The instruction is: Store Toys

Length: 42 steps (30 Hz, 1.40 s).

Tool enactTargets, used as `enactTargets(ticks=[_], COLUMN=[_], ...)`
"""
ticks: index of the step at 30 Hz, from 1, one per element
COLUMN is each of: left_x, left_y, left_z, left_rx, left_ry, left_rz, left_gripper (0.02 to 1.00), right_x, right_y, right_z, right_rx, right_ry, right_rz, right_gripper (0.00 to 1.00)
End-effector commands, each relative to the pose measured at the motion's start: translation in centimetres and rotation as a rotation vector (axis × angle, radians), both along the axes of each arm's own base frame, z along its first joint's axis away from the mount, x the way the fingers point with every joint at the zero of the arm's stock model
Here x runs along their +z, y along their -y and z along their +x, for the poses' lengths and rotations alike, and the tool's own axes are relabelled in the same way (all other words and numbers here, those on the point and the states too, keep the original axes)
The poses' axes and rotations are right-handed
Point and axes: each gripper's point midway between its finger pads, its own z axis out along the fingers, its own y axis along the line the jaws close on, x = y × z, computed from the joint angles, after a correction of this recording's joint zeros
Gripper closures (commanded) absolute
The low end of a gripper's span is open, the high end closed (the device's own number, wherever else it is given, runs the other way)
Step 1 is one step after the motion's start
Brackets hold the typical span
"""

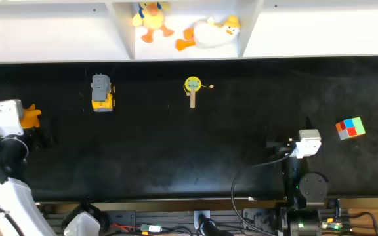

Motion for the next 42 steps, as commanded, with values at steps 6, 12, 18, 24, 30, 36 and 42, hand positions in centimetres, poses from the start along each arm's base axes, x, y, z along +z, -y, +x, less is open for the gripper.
enactTargets(ticks=[6,12,18,24,30,36,42], left_x=[1.6,1.6,1.5,0.8,-0.6,-0.7,-0.7], left_y=[-1.7,-3.5,-4.9,-6.0,-7.8,-8.5,-9.9], left_z=[-0.7,-2.6,-3.9,-4.1,-4.6,-4.6,-3.9], left_rx=[-0.037,0.022,0.067,0.088,0.137,0.149,0.151], left_ry=[0.077,0.087,0.075,0.042,-0.026,-0.035,-0.014], left_rz=[0.042,0.037,0.064,0.098,0.123,0.143,0.181], left_gripper=[0.020,0.020,0.020,0.023,0.020,0.020,0.020], right_x=[-0.3,-0.3,-0.3,-0.3,-0.3,-0.3,-0.3], right_y=[-0.2,-0.2,-0.2,-0.2,-0.2,-0.2,-0.2], right_z=[0.0,0.0,0.0,0.0,0.0,0.0,0.0], right_rx=[0.011,0.011,0.011,0.011,0.011,0.011,0.011], right_ry=[0.000,0.000,0.000,0.000,0.000,0.000,0.000], right_rz=[0.005,0.005,0.005,0.005,0.005,0.005,0.005], right_gripper=[0.007,0.005,0.005,0.005,0.005,0.005,0.005])
